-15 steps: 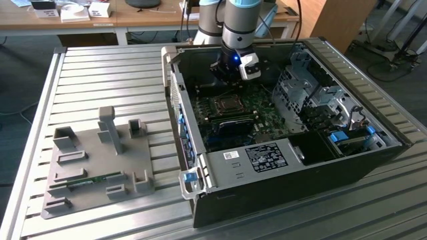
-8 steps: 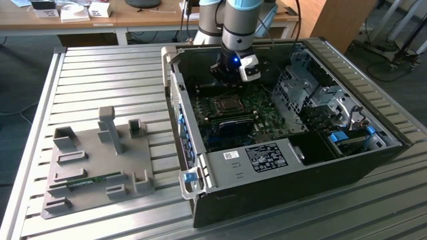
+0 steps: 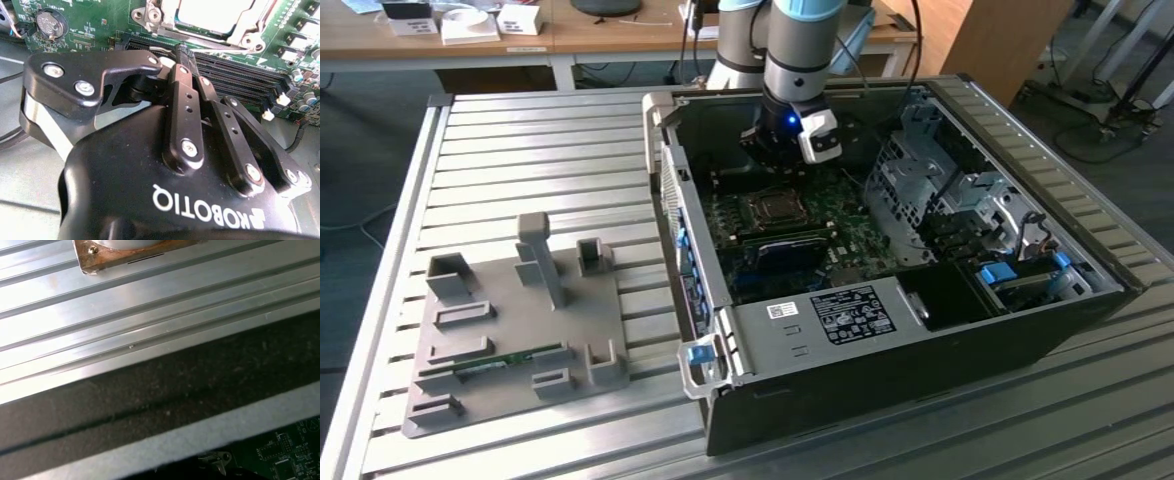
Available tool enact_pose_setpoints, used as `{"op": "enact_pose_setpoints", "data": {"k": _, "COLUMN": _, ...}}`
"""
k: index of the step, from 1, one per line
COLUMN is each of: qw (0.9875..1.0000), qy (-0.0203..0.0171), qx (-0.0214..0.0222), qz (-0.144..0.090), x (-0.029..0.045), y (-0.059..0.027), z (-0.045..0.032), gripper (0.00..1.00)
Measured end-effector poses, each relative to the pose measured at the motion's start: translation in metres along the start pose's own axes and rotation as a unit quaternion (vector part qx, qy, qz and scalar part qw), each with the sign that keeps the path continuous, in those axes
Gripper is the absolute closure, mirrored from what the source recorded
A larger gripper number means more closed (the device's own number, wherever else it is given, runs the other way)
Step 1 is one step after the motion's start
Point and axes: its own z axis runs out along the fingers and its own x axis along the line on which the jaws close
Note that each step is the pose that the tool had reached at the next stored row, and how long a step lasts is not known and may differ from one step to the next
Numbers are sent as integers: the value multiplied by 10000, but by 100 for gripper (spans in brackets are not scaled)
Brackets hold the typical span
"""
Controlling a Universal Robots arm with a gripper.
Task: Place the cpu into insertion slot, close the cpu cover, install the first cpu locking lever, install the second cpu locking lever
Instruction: 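Install the first cpu locking lever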
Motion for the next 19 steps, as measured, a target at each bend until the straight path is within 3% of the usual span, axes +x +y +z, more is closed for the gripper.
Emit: {"op": "enact_pose_setpoints", "data": {"k": 19, "qw": 10000, "qy": -8, "qx": 4, "qz": 49, "x": -17, "y": 24, "z": -6, "gripper": 89}}
